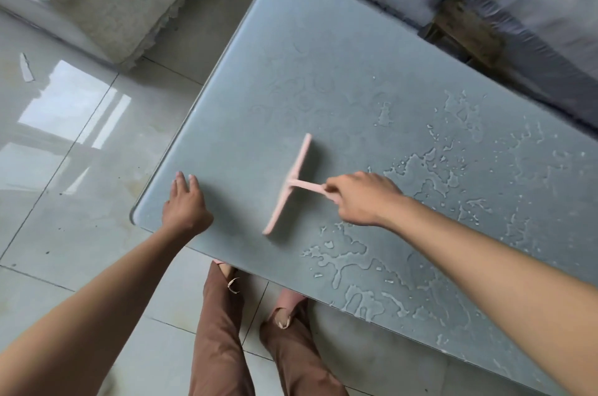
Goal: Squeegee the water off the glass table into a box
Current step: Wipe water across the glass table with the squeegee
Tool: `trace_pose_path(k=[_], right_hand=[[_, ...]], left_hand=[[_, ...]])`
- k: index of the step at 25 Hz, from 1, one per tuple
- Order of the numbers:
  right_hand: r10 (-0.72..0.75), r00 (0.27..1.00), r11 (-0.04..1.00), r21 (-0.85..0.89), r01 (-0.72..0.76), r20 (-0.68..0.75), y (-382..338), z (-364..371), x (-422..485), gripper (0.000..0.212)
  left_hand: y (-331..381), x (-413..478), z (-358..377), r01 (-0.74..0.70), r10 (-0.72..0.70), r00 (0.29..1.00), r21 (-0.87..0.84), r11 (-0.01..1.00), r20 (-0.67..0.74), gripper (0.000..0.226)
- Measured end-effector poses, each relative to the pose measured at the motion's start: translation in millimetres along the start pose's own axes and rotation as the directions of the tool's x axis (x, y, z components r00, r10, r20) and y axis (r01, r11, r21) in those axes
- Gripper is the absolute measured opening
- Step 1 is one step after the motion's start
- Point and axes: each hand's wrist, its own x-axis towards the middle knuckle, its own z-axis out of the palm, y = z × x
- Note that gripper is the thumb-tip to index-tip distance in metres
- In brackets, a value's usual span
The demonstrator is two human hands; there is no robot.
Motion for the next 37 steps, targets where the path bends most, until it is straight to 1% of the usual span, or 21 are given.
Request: trace_pose_path(k=[2,4,6,8,10,11,14,18,20,22,24,26,28,30,32,34,36,37], right_hand=[[0.066,0.997,0.997,-0.038,-0.064,0.04,34.7,0.8,-20.7,0.035],[0.058,0.998,0.993,-0.105,-0.056,0.018,42.4,-1.4,-30.3,0.035],[-0.032,0.997,0.99,-0.14,0.022,-0.072,26.9,-8.3,-21.3,0.035],[-0.148,0.977,0.982,-0.139,0.127,-0.152,4.4,-19.2,0.7,0.037],[-0.232,0.955,0.969,-0.129,0.211,-0.182,-19.8,-27.4,26.4,0.037],[-0.233,0.954,0.97,-0.11,0.216,-0.186,-22.7,-30.5,38.4,0.036],[-0.135,0.976,0.988,0.046,0.145,-0.173,8.6,-21.3,51.6,0.038],[0.003,0.998,0.981,0.194,0.011,-0.07,84.5,2.6,21.8,0.039],[0.076,0.997,0.979,0.19,-0.074,-0.004,111.7,2.2,0.1,0.038],[0.112,0.994,0.987,0.121,-0.11,-0.008,120.1,-10.8,-10.2,0.037],[0.075,0.992,0.994,0.086,-0.066,-0.102,107.2,-29.6,-0.2,0.037],[-0.019,0.983,0.997,0.065,0.032,-0.184,82.1,-52.7,27.5,0.039],[-0.108,0.972,0.993,0.025,0.116,-0.21,59.9,-71.6,59.0,0.038],[-0.11,0.969,0.993,0.011,0.115,-0.221,58.3,-77.5,83.8,0.036],[-0.046,0.979,0.995,0.08,0.063,-0.199,79.3,-67.0,89.1,0.038],[0.025,0.989,0.982,0.187,0.002,-0.145,112.9,-51.3,77.9,0.042],[0.132,0.988,0.954,0.279,-0.106,-0.076,150.2,-37.4,55.5,0.045],[0.179,0.983,0.945,0.286,-0.16,-0.041,165.2,-33.9,42.1,0.045]], left_hand=[[26.3,-1.7,-0.4,-0.076,0.074,0.997,0.045,0.996,0.028,0.081],[49.1,-6.3,-1.4,-0.131,0.128,0.991,0.087,0.988,0.04,0.079],[60.5,-7.7,-2.0,-0.171,0.166,0.985,0.136,0.976,0.049,0.075],[68.2,-3.7,-2.4,-0.173,0.165,0.985,0.185,0.967,0.057,0.073],[69.2,1.9,-3.4,-0.159,0.147,0.987,0.234,0.959,0.067,0.072],[70.8,8.1,-5.9,-0.165,0.153,0.986,0.265,0.95,0.063,0.072],[79.5,24.5,-13.0,-0.213,0.211,0.977,0.341,0.915,0.042,0.072],[99.3,26.2,-18.7,-0.235,0.229,0.971,0.363,0.902,0.061,0.071],[109.9,25.9,-24.2,-0.269,0.258,0.963,0.364,0.892,0.079,0.07],[121.7,28.3,-32.9,-0.295,0.287,0.955,0.374,0.879,0.078,0.068],[134.0,33.8,-40.5,-0.308,0.301,0.95,0.389,0.869,0.079,0.068],[148.6,46.9,-47.5,-0.335,0.333,0.94,0.393,0.856,0.076,0.069],[162.0,59.0,-53.1,-0.363,0.363,0.929,0.387,0.848,0.075,0.072],[170.6,69.3,-57.8,-0.375,0.375,0.923,0.405,0.834,0.082,0.075],[176.6,79.1,-63.9,-0.386,0.39,0.917,0.433,0.815,0.085,0.073],[179.3,89.6,-71.3,-0.411,0.419,0.904,0.435,0.801,0.084,0.069],[180.5,95.8,-77.3,-0.419,0.428,0.9,0.435,0.797,0.082,0.063],[181.0,98.0,-79.3,-0.419,0.426,0.901,0.433,0.798,0.087,0.062]])
